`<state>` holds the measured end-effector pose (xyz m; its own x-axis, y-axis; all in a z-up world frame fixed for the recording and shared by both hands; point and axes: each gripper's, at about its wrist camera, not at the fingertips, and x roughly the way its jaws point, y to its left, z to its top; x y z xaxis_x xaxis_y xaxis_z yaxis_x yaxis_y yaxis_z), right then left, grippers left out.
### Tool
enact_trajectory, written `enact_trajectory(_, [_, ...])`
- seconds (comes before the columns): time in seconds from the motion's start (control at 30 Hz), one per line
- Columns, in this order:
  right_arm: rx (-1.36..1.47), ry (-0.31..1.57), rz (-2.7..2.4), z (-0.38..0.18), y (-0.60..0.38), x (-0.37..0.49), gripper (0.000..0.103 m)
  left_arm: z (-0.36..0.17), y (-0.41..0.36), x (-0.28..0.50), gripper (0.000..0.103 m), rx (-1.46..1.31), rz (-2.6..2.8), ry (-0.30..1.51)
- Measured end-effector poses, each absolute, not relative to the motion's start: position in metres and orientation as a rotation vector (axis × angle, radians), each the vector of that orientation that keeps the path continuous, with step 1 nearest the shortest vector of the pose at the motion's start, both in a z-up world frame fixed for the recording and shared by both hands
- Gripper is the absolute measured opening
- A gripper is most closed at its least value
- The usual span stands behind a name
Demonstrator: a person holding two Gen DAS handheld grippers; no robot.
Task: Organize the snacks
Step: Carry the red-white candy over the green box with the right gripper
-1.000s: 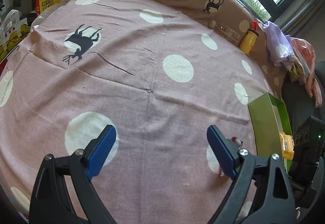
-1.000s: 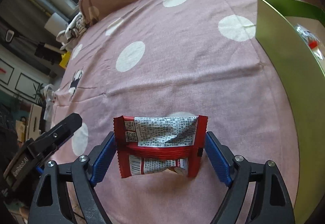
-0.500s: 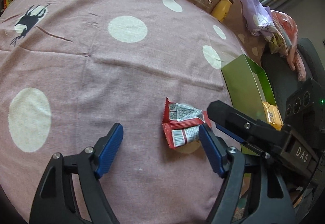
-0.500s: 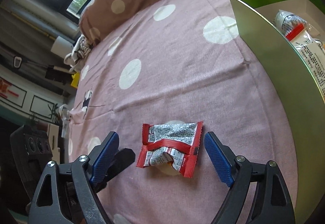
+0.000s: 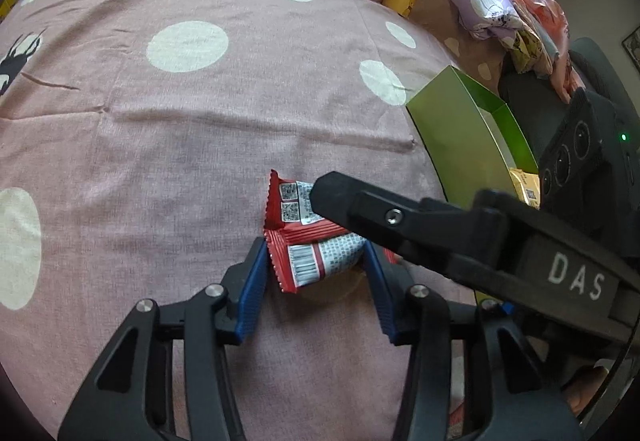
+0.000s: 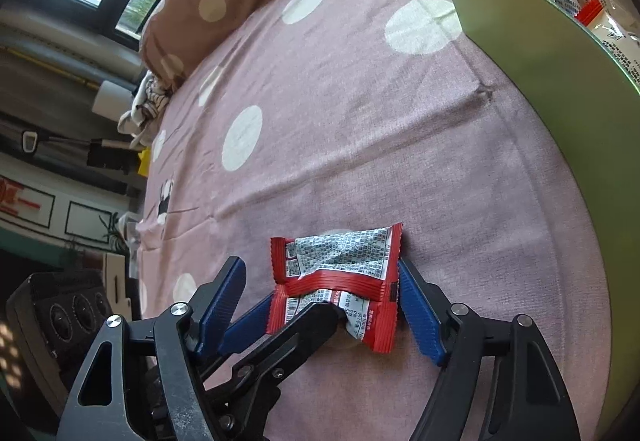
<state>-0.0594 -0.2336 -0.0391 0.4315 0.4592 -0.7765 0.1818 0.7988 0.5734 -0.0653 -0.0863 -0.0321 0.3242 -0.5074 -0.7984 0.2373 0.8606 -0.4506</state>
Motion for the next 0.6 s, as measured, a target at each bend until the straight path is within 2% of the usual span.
enact_trajectory(0.1, [0.66, 1.097, 0.162, -0.029, -0.238, -0.064, 0.071, -0.016, -0.093, -0.068, 0.042, -0.232, -0.502, 1.083])
enact_trajectory(0.37, [0.673, 0.847, 0.205, 0.039, -0.272, -0.091, 0.07, 0.047, -0.13, -0.088, 0.04, -0.119, -0.608, 0.823])
enact_trajectory(0.6, [0.68, 0.71, 0.059, 0.062, -0.327, -0.119, 0.071, 0.064, -0.194, -0.088, 0.04, -0.006, -0.741, 0.782])
